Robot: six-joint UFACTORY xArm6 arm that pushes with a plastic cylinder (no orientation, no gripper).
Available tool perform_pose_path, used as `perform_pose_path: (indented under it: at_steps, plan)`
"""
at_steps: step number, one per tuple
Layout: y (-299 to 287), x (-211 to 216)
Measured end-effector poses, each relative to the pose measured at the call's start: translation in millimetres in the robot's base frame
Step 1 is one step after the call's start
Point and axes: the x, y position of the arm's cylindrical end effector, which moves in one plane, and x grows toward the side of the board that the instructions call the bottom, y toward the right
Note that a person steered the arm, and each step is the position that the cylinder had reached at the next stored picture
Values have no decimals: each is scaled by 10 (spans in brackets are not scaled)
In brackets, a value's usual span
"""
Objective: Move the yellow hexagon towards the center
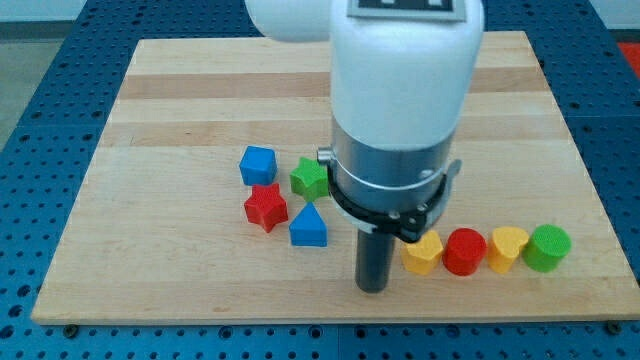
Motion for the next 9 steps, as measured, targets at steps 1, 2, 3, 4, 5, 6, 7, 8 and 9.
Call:
perform_pose_path:
  at_steps: [1,2,3,4,5,6,7,8,9]
  plan:
    - [234,4]
    - [318,-39]
    - [365,-120]
    - [515,-141]
    - [684,-147]
    - [700,-246]
    - [700,-416]
    - [700,-592]
    - [674,-761]
